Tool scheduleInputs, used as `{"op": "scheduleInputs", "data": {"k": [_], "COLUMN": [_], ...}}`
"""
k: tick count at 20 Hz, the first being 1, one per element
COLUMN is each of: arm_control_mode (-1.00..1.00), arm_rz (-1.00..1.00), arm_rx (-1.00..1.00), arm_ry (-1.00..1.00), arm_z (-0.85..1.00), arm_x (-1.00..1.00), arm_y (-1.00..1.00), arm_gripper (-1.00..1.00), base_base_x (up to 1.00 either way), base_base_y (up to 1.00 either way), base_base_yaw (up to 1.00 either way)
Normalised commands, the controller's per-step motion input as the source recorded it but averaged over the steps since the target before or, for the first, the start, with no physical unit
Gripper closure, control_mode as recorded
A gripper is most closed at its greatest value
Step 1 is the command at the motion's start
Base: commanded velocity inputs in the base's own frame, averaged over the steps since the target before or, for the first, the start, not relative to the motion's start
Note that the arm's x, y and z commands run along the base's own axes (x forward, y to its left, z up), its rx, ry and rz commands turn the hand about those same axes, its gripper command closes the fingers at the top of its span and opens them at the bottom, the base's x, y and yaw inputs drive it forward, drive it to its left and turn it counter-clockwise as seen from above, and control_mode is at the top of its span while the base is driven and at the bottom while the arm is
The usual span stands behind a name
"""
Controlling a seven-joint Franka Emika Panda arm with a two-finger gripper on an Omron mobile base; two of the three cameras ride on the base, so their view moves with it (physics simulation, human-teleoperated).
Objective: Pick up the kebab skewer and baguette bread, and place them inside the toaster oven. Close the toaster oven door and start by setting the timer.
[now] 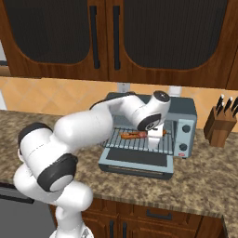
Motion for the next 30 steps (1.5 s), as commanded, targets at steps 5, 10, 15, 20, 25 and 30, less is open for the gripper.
{"op": "scheduleInputs", "data": {"k": [5,10,15,20,25,30], "arm_control_mode": [-1.0,-1.0,-1.0,-1.0,-1.0,-1.0], "arm_rz": [0.0,0.0,-0.02,-0.08,-0.06,-0.03], "arm_rx": [0.0,0.0,0.0,0.0,0.0,0.0], "arm_ry": [0.02,0.0,0.0,0.0,0.0,0.0], "arm_z": [-0.48,-0.67,-0.54,-0.12,0.0,0.0], "arm_x": [0.21,0.2,0.04,-0.06,0.39,0.43], "arm_y": [-0.29,-0.04,0.0,0.0,0.0,0.0], "arm_gripper": [1.0,1.0,1.0,1.0,1.0,1.0], "base_base_x": [0.0,0.0,0.0,0.0,0.0,0.0], "base_base_y": [0.0,0.0,0.0,0.0,0.0,0.0], "base_base_yaw": [0.0,0.0,0.0,0.0,0.0,0.0]}}
